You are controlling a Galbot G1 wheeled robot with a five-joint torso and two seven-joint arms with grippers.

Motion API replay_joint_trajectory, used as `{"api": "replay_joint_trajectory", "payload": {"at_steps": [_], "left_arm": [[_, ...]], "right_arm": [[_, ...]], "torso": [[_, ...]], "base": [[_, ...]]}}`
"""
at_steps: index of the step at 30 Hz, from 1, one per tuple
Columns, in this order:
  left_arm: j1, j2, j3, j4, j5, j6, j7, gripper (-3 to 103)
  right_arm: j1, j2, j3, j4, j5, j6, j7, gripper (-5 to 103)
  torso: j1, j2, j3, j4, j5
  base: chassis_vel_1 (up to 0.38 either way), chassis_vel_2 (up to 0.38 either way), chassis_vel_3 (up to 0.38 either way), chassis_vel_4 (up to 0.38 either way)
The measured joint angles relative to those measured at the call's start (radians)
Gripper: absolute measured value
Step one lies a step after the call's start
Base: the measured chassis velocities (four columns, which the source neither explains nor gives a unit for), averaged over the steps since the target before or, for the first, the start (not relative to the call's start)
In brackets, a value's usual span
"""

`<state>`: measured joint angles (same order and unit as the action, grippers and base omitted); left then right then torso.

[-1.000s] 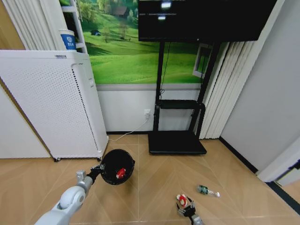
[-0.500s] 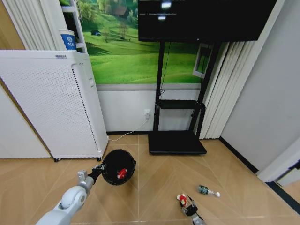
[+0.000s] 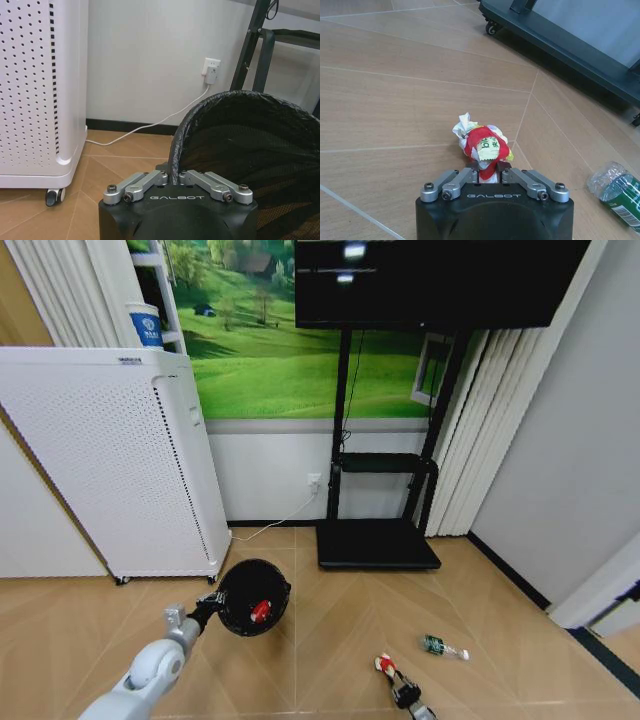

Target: Pick up the trash bin and place the garbage on the floor into it.

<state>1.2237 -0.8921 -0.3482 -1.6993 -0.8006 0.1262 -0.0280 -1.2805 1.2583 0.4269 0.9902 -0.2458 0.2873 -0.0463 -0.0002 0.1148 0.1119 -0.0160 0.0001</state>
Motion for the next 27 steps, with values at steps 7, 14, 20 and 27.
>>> {"api": "replay_joint_trajectory", "payload": {"at_steps": [7, 14, 20, 27], "left_arm": [[-0.007, 0.006, 0.013, 0.019, 0.006, -0.001, 0.001, 3], [-0.062, 0.032, 0.074, 0.071, 0.013, -0.002, 0.013, 3], [-0.092, 0.048, 0.124, 0.111, 0.028, -0.021, 0.036, 3], [-0.281, 0.056, 0.336, 0.218, 0.030, -0.089, 0.064, 3]], "right_arm": [[-0.025, -0.007, 0.006, 0.043, 0.066, 0.008, 0.017, 12], [-0.083, -0.053, 0.007, 0.231, 0.253, 0.008, 0.012, 12], [-0.105, -0.087, -0.011, 0.341, 0.313, 0.018, -0.009, 12], [-0.134, -0.158, -0.084, 0.648, 0.384, 0.020, -0.055, 12]], "torso": [[0.000, 0.000, 0.000, 0.0001, -0.0001], [0.000, 0.000, 0.000, -0.0001, -0.0002], [0.000, 0.000, 0.000, -0.0001, 0.0012], [0.000, 0.000, 0.000, -0.0002, 0.0005]], "base": [[0.000, 0.000, 0.000, 0.000], [0.000, 0.000, 0.000, 0.000], [0.000, 0.000, 0.000, 0.000], [0.000, 0.000, 0.000, 0.000]]}}
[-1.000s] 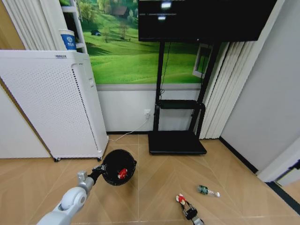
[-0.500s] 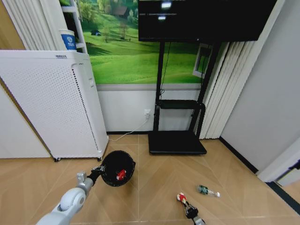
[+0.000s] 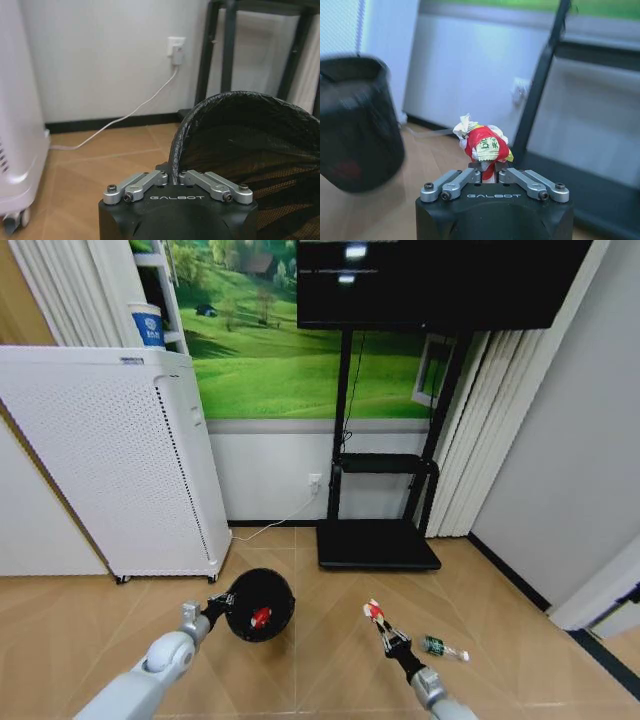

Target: Pick up the trash bin and place the garbage on the floor into it.

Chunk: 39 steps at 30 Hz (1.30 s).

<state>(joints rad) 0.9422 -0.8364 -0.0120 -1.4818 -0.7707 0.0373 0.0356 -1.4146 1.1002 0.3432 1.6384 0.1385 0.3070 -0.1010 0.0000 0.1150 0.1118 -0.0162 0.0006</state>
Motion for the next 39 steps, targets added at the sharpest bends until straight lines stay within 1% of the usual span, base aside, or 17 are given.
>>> {"api": "replay_joint_trajectory", "payload": {"at_steps": [1, 2, 4, 7, 9, 12, 14, 15, 17, 18, 20, 23, 27, 34, 37, 38, 39], "left_arm": [[0.000, 0.000, 0.000, 0.000, 0.000, 0.000, 0.000, 3], [-0.030, 0.004, 0.033, 0.014, 0.004, -0.013, 0.009, 3], [-0.096, 0.005, 0.098, 0.043, 0.008, -0.029, 0.024, 3], [-0.131, -0.001, 0.131, 0.058, 0.008, -0.034, 0.024, 3], [-0.185, -0.021, 0.196, 0.093, 0.007, -0.045, 0.027, 3], [-0.214, -0.036, 0.232, 0.117, 0.007, -0.051, 0.027, 3], [-0.286, -0.091, 0.320, 0.186, 0.011, -0.057, 0.028, 3], [-0.286, -0.091, 0.320, 0.186, 0.011, -0.057, 0.028, 3], [-0.337, -0.147, 0.389, 0.226, 0.011, -0.059, 0.027, 3], [-0.337, -0.147, 0.389, 0.226, 0.011, -0.059, 0.027, 3], [-0.377, -0.192, 0.446, 0.247, 0.006, -0.060, 0.024, 3], [-0.410, -0.229, 0.496, 0.245, -0.005, -0.060, 0.015, 3], [-0.418, -0.238, 0.516, 0.219, -0.016, -0.054, 0.005, 3], [-0.376, -0.213, 0.537, 0.073, -0.041, -0.032, -0.017, 3], [-0.366, -0.207, 0.537, 0.056, -0.041, -0.028, -0.021, 3], [-0.354, -0.202, 0.534, 0.044, -0.041, -0.026, -0.022, 3], [-0.350, -0.200, 0.533, 0.041, -0.041, -0.026, -0.022, 3]], "right_arm": [[0.000, 0.000, 0.000, 0.000, 0.000, 0.000, 0.000, 12], [-0.002, -0.002, -0.008, 0.034, 0.001, -0.003, -0.002, 12], [-0.003, -0.004, -0.028, 0.097, 0.001, -0.005, -0.009, 12], [-0.004, -0.005, -0.036, 0.120, 0.001, -0.005, -0.010, 12], [-0.005, -0.009, -0.050, 0.148, -0.002, -0.005, -0.013, 12], [-0.005, -0.009, -0.055, 0.156, -0.004, -0.005, -0.015, 12], [0.001, -0.003, -0.070, 0.159, -0.010, -0.005, -0.016, 12], [0.001, -0.003, -0.070, 0.159, -0.010, -0.005, -0.016, 12], [0.009, 0.008, -0.088, 0.157, -0.016, -0.005, -0.016, 12], [0.009, 0.008, -0.088, 0.157, -0.016, -0.005, -0.016, 12], [0.016, 0.018, -0.100, 0.156, -0.022, -0.005, -0.016, 12], [0.022, 0.030, -0.104, 0.150, -0.026, -0.005, -0.016, 12], [0.025, 0.035, -0.103, 0.139, -0.029, -0.003, -0.016, 12], [0.037, 0.056, -0.089, 0.066, -0.063, 0.025, 0.000, 12], [0.037, 0.057, -0.088, 0.059, -0.068, 0.028, 0.006, 8], [0.035, 0.057, -0.086, 0.058, -0.071, 0.029, 0.011, 16], [0.034, 0.055, -0.085, 0.058, -0.071, 0.029, 0.012, 16]], "torso": [[0.000, 0.000, 0.000, 0.0000, 0.0000], [0.000, 0.000, 0.000, -0.0001, -0.0019], [0.000, 0.000, 0.000, 0.0002, 0.0002], [0.000, 0.000, 0.000, 0.0003, -0.0003], [0.000, 0.000, 0.000, 0.0003, -0.0006], [0.000, 0.000, 0.000, 0.0003, -0.0006], [0.000, 0.000, 0.000, 0.0002, -0.0004], [0.000, 0.000, 0.000, 0.0002, -0.0004], [0.000, 0.000, 0.000, 0.0001, -0.0006], [0.000, 0.000, 0.000, 0.0001, -0.0006], [0.000, 0.000, 0.000, -0.0001, -0.0003], [0.000, 0.000, 0.000, -0.0001, -0.0003], [0.000, 0.000, 0.000, 0.0000, -0.0004], [0.000, 0.000, 0.000, 0.0001, -0.0005], [0.000, 0.000, 0.000, 0.0001, -0.0003], [0.000, 0.000, 0.000, 0.0001, -0.0005], [0.000, 0.000, 0.000, 0.0002, -0.0006]], "base": [[0.000, 0.000, 0.000, 0.000], [0.000, 0.000, 0.000, 0.000], [0.000, 0.000, 0.000, 0.000], [0.000, 0.000, 0.000, 0.000], [0.000, 0.000, 0.000, 0.000], [0.000, 0.000, 0.000, 0.000], [0.000, 0.000, 0.000, 0.000], [0.000, 0.000, 0.000, 0.000], [0.000, 0.000, 0.000, 0.000], [0.000, 0.000, 0.000, 0.000], [0.000, 0.000, 0.000, 0.000], [0.000, 0.000, 0.000, 0.000], [0.000, 0.000, 0.000, 0.000], [0.000, 0.000, 0.000, 0.000], [0.000, 0.000, 0.000, 0.000], [0.000, 0.000, 0.000, 0.000], [0.000, 0.000, 0.000, 0.000]]}}
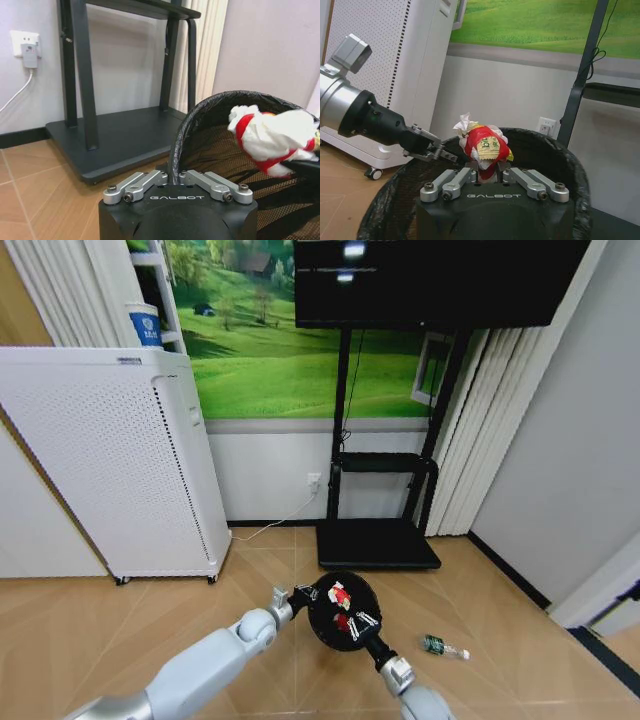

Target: Pick up the trash bin and place the garbage on the floor into it.

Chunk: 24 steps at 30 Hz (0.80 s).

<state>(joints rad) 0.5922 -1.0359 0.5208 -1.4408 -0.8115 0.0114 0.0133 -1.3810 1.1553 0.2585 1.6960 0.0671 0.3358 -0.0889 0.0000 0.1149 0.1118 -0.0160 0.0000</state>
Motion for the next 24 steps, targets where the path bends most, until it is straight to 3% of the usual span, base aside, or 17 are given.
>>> {"api": "replay_joint_trajectory", "payload": {"at_steps": [2, 4, 5, 10, 12, 13, 15, 18, 23, 24], "left_arm": [[0.001, 0.001, -0.001, -0.001, 0.000, 0.000, 0.000, 3], [0.013, 0.009, -0.011, -0.005, 0.003, 0.000, -0.004, 3], [0.013, 0.009, -0.011, -0.005, 0.003, 0.000, -0.004, 3], [0.027, 0.013, -0.033, 0.002, 0.005, 0.000, -0.004, 3], [0.030, 0.012, -0.038, 0.007, 0.005, 0.000, -0.005, 3], [0.035, 0.011, -0.045, 0.009, 0.003, 0.000, -0.007, 3], [0.042, 0.010, -0.056, 0.010, -0.012, 0.000, -0.013, 3], [0.076, 0.008, -0.113, 0.025, -0.024, 0.004, -0.027, 3], [0.117, 0.035, -0.181, 0.015, -0.020, 0.005, -0.023, 3], [0.133, 0.049, -0.200, 0.003, -0.016, 0.007, -0.020, 3]], "right_arm": [[-0.001, -0.001, 0.000, 0.000, 0.000, 0.000, 0.001, 16], [-0.006, -0.007, 0.007, 0.008, 0.000, 0.000, 0.004, 33], [-0.006, -0.007, 0.007, 0.008, 0.000, 0.000, 0.004, 33], [-0.015, -0.016, 0.016, 0.018, 0.000, 0.010, 0.003, 54], [-0.017, -0.017, 0.016, 0.020, 0.000, 0.011, 0.002, 54], [-0.018, -0.018, 0.016, 0.023, 0.000, 0.014, 0.002, 65], [-0.019, -0.020, 0.016, 0.029, 0.002, 0.017, 0.003, 71], [-0.018, -0.018, 0.029, 0.052, 0.018, 0.022, 0.041, 87], [0.001, -0.010, 0.063, 0.048, 0.028, 0.032, 0.096, 92], [0.011, -0.006, 0.080, 0.036, 0.040, 0.037, 0.116, 99]], "torso": [[0.000, 0.000, 0.000, 0.0000, 0.0000], [0.000, 0.000, 0.000, 0.0000, 0.0001], [0.000, 0.000, 0.000, 0.0000, 0.0001], [0.000, 0.000, 0.000, 0.0000, 0.0000], [0.000, 0.000, 0.000, 0.0000, 0.0000], [0.000, 0.000, 0.000, 0.0001, 0.0000], [0.000, 0.000, 0.000, -0.0001, 0.0000], [0.000, 0.000, 0.000, -0.0001, -0.0002], [0.000, 0.000, 0.000, 0.0000, -0.0002], [0.000, 0.000, 0.000, 0.0000, 0.0000]], "base": [[0.000, 0.000, 0.000, 0.000], [0.000, 0.000, 0.000, 0.000], [0.000, 0.000, 0.000, 0.000], [0.000, 0.000, 0.000, 0.000], [0.000, 0.000, 0.000, 0.000], [0.000, 0.000, 0.000, 0.000], [0.000, 0.000, 0.000, 0.000], [0.000, 0.000, 0.000, 0.000], [0.000, 0.000, 0.000, 0.000], [0.000, 0.000, 0.000, 0.000]]}}
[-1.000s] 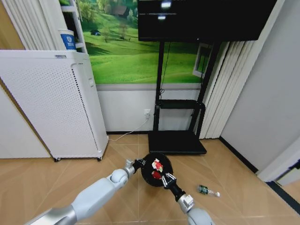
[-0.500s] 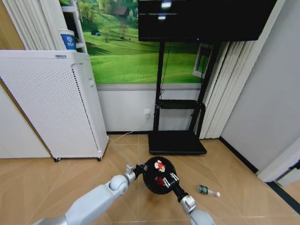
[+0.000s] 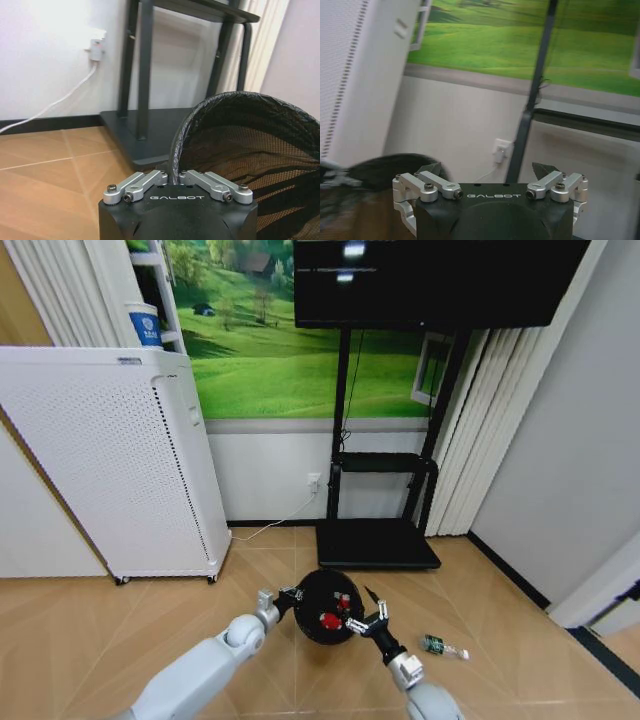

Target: Pick up the trash bin and place the garbage on the floor into it.

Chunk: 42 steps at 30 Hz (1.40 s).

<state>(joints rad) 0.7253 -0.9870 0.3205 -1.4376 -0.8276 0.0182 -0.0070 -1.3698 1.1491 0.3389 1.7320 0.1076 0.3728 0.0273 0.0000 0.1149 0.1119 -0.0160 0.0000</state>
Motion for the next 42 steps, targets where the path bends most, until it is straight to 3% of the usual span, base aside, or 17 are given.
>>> {"api": "replay_joint_trajectory", "payload": {"at_steps": [7, 8, 10, 11, 12, 13, 15, 16, 18, 19, 25, 30, 42], "left_arm": [[0.046, 0.038, -0.063, -0.043, 0.002, 0.003, 0.006, 3], [0.070, 0.055, -0.103, -0.066, 0.003, 0.003, 0.010, 3], [0.094, 0.076, -0.150, -0.080, 0.002, 0.001, 0.007, 3], [0.112, 0.089, -0.180, -0.090, 0.002, -0.001, 0.004, 3], [0.132, 0.101, -0.208, -0.099, 0.002, -0.001, 0.005, 3], [0.145, 0.106, -0.224, -0.102, 0.001, -0.001, 0.007, 3], [0.155, 0.108, -0.243, -0.105, 0.001, -0.001, 0.007, 3], [0.166, 0.110, -0.263, -0.108, 0.000, -0.001, 0.010, 3], [0.176, 0.111, -0.279, -0.111, 0.000, -0.002, 0.010, 3], [0.190, 0.112, -0.296, -0.115, -0.001, -0.003, 0.012, 3], [0.247, 0.124, -0.357, -0.135, -0.001, -0.004, 0.015, 3], [0.290, 0.118, -0.400, -0.142, 0.012, -0.012, 0.027, 3], [0.328, 0.082, -0.442, -0.138, 0.038, -0.024, 0.039, 3]], "right_arm": [[0.022, 0.000, 0.046, -0.038, 0.014, -0.020, 0.029, 100], [0.037, -0.016, 0.069, -0.085, -0.021, -0.047, 0.038, 100], [0.048, -0.039, 0.089, -0.163, -0.058, -0.073, 0.040, 100], [0.055, -0.054, 0.092, -0.216, -0.087, -0.081, 0.032, 100], [0.065, -0.085, 0.099, -0.276, -0.124, -0.089, 0.008, 100], [0.072, -0.109, 0.102, -0.309, -0.142, -0.092, -0.009, 100], [0.078, -0.122, 0.102, -0.335, -0.155, -0.094, -0.019, 100], [0.087, -0.135, 0.101, -0.365, -0.175, -0.095, -0.031, 100], [0.101, -0.141, 0.100, -0.395, -0.197, -0.094, -0.038, 100], [0.123, -0.144, 0.099, -0.434, -0.228, -0.091, -0.042, 100], [0.223, -0.156, 0.091, -0.578, -0.361, -0.058, -0.070, 100], [0.290, -0.197, 0.086, -0.671, -0.448, -0.019, -0.155, 100], [0.286, -0.274, 0.080, -0.719, -0.467, 0.015, -0.323, 100]], "torso": [[0.000, 0.000, 0.000, -0.0007, 0.0002], [0.000, 0.000, 0.000, -0.0005, -0.0014], [0.000, 0.000, 0.000, 0.0002, -0.0007], [0.000, 0.000, 0.000, -0.0001, 0.0020], [0.000, 0.000, 0.000, 0.0003, 0.0015], [0.000, 0.000, 0.000, 0.0002, -0.0014], [0.000, 0.000, 0.000, 0.0001, -0.0015], [0.000, 0.000, 0.000, -0.0002, 0.0010], [0.000, 0.000, 0.000, -0.0003, 0.0011], [0.000, 0.000, 0.000, -0.0003, -0.0007], [0.000, 0.000, 0.000, 0.0002, 0.0003], [0.000, 0.000, 0.000, 0.0002, 0.0003], [0.000, 0.000, 0.000, -0.0001, 0.0000]], "base": [[0.000, 0.000, 0.000, 0.000], [0.000, 0.000, 0.000, 0.000], [0.000, 0.000, 0.000, 0.000], [0.000, 0.000, 0.000, 0.000], [0.000, 0.000, 0.000, 0.000], [0.000, 0.000, 0.000, 0.000], [0.000, 0.000, 0.000, 0.000], [0.000, 0.000, 0.000, 0.000], [0.000, 0.000, 0.000, 0.000], [0.000, 0.000, 0.000, 0.000], [0.000, 0.000, 0.000, 0.000], [0.000, 0.000, 0.000, 0.000], [0.000, 0.000, 0.000, 0.000]]}}
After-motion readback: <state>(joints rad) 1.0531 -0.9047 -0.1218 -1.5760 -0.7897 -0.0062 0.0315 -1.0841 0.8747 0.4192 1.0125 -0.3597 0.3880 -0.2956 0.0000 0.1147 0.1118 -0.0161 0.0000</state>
